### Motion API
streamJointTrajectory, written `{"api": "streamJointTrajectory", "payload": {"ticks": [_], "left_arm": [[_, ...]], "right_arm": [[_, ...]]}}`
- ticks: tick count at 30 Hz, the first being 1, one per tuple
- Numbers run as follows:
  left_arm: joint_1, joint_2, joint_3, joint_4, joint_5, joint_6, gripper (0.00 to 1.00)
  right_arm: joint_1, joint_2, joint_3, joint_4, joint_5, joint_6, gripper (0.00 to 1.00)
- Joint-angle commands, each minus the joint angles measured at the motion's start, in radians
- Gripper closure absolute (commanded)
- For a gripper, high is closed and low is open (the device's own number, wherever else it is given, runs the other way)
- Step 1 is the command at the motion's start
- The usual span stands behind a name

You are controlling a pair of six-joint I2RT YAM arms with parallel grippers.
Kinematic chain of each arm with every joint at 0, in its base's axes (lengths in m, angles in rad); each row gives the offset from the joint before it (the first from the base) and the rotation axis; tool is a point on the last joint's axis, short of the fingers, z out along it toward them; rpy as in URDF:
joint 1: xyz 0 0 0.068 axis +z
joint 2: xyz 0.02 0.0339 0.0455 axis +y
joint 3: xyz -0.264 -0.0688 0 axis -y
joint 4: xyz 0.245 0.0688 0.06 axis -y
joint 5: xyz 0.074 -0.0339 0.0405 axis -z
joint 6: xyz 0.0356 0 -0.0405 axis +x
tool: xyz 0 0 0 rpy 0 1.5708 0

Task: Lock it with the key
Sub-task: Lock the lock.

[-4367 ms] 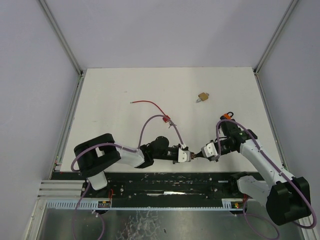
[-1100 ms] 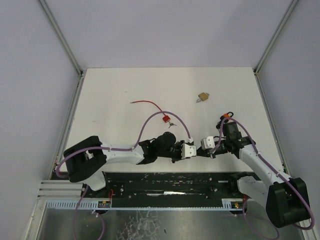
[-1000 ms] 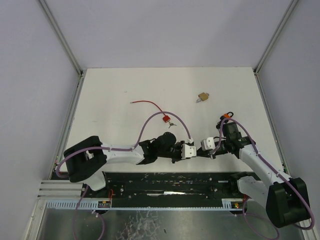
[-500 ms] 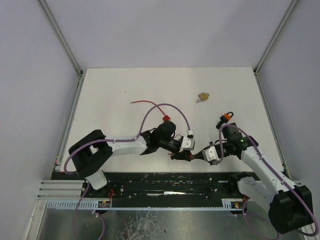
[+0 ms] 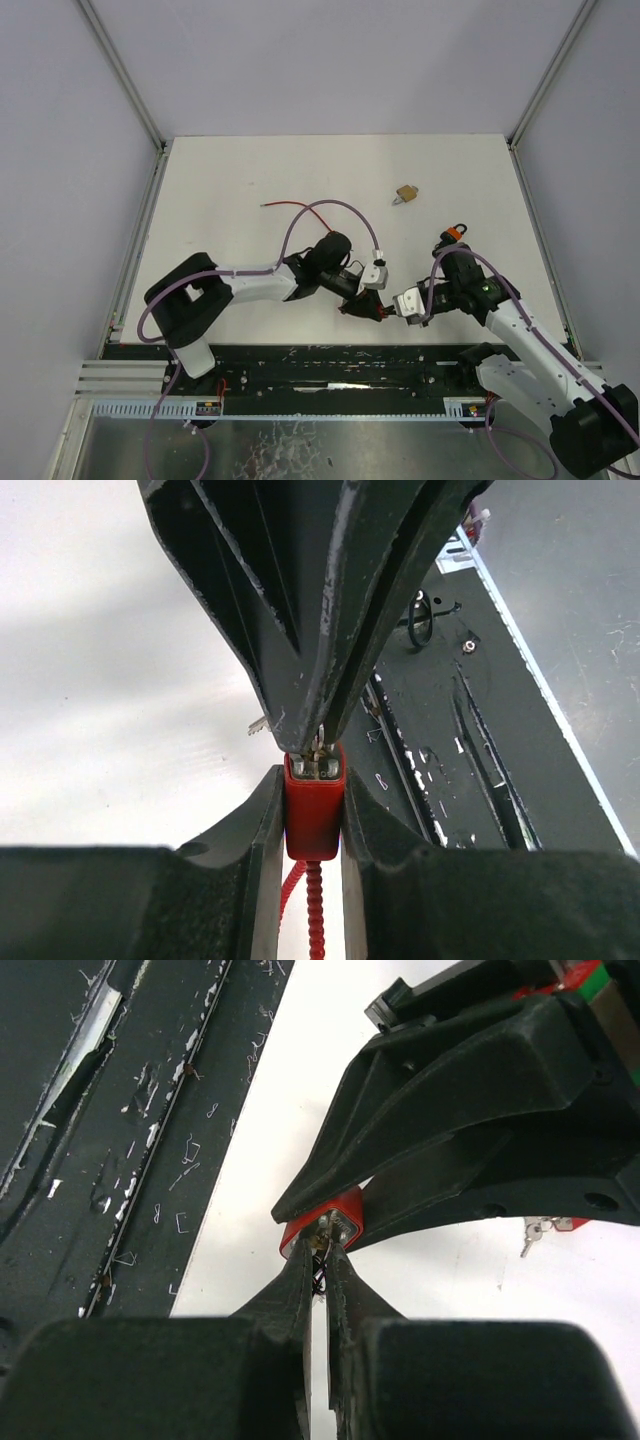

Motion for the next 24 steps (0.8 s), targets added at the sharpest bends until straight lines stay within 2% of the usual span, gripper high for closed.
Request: {"api": "streamJointTrajectory", "payload": {"ticks": [1,5,7,8,10,13,15,18,21,24], "left_arm": [[0.009,-0.005,0.015,-0.062,0.073,-0.02,1.0],[0.008,0.048,0.075,-0.173,0.186,0.017,1.0],[0.008,0.074,0.106,-0.23,0.177,0.036,1.0],[0.008,0.085,0.118,-0.244,0.143,0.035,1.0],[-0.007,0.071,0.115,-0.229,-0.049,0.003,1.0],[-0.04,-0.026,0.003,-0.025,-0.392,-0.049,1.0],[-0.066,-0.112,-0.122,0.172,-0.553,-0.037,1.0],[-0.112,-0.2,-0.287,0.379,-0.645,0.067,1.0],[-0.137,-0.195,-0.28,0.335,-0.694,0.107,1.0],[-0.147,-0.178,-0.284,0.338,-0.703,0.118,1.0]], "right_arm": [[0.014,-0.036,0.076,-0.065,0.005,-0.104,1.0],[0.026,-0.025,0.079,-0.097,0.06,-0.183,1.0],[0.027,-0.017,0.095,-0.086,0.056,-0.131,1.0],[0.026,-0.01,0.104,-0.062,0.052,-0.032,1.0],[0.026,0.018,0.141,0.006,0.042,0.139,1.0],[0.022,0.102,0.193,-0.01,-0.006,0.246,1.0],[0.006,0.136,0.204,-0.013,-0.047,0.288,1.0],[-0.016,0.163,0.201,0.024,-0.11,0.368,1.0],[-0.023,0.178,0.192,0.085,-0.162,0.46,1.0],[-0.024,0.19,0.181,0.081,-0.138,0.427,1.0]]}}
